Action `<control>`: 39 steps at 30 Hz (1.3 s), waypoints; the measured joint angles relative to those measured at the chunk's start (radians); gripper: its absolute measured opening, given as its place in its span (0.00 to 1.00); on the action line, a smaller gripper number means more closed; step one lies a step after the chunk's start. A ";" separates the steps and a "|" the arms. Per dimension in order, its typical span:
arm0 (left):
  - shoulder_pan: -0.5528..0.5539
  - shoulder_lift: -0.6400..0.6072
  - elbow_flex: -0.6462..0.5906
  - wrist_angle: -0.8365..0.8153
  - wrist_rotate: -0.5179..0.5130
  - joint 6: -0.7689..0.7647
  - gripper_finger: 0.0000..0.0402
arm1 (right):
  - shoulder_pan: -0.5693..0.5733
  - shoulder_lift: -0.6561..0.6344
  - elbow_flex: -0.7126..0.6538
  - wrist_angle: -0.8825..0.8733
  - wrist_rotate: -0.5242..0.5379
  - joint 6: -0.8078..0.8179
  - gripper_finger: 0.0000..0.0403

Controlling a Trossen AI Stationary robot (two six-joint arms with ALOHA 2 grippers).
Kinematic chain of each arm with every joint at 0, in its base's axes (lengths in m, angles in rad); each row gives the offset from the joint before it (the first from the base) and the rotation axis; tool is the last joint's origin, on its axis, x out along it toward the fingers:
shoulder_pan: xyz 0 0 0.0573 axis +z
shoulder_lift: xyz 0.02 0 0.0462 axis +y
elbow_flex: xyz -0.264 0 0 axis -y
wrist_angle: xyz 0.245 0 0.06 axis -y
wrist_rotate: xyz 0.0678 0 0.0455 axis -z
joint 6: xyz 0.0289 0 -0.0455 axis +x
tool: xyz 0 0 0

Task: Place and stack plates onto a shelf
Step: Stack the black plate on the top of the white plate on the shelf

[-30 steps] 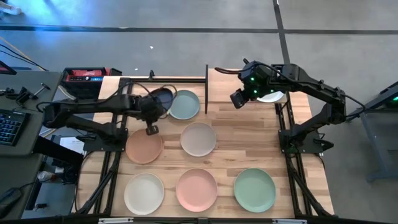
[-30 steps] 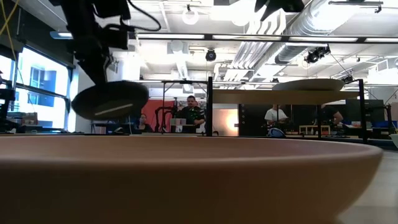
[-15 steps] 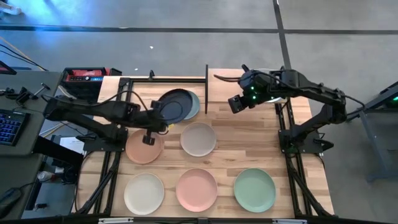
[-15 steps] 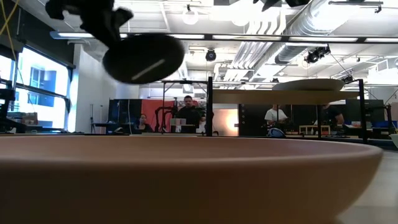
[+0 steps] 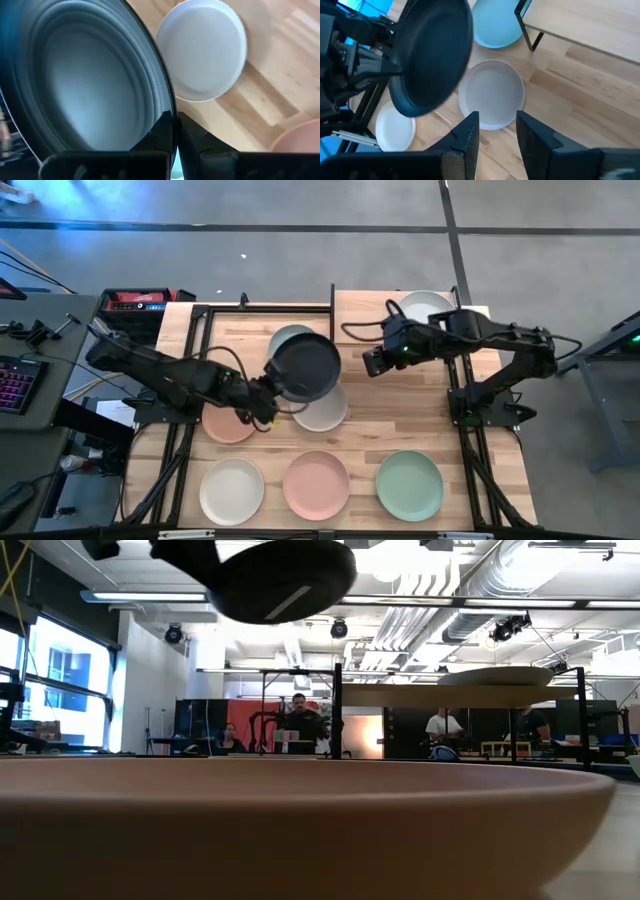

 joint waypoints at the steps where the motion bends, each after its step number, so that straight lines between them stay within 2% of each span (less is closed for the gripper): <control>1: -0.004 0.019 0.010 0.001 -0.016 0.006 0.00 | 0.006 0.009 0.000 -0.001 0.003 0.004 0.27; 4: -0.010 0.076 0.038 0.009 -0.053 0.007 0.00 | 0.016 0.044 0.000 -0.001 0.011 0.001 0.27; 11: -0.011 0.168 0.098 0.037 -0.070 0.007 0.00 | 0.022 0.124 0.000 -0.003 0.043 -0.007 0.27; 24: -0.011 0.182 0.110 0.055 -0.089 0.058 0.00 | 0.019 0.177 0.000 0.006 0.098 -0.017 0.26; 29: -0.011 0.182 0.110 0.112 -0.092 0.082 0.00 | 0.019 0.183 0.000 0.006 0.099 -0.019 0.18; 35: -0.011 0.183 0.110 0.115 -0.092 0.100 0.00 | 0.017 0.182 0.000 0.009 0.102 -0.016 0.03; 39: -0.012 0.183 0.110 0.119 -0.087 0.101 0.03 | 0.018 0.181 0.000 0.013 0.097 -0.014 0.02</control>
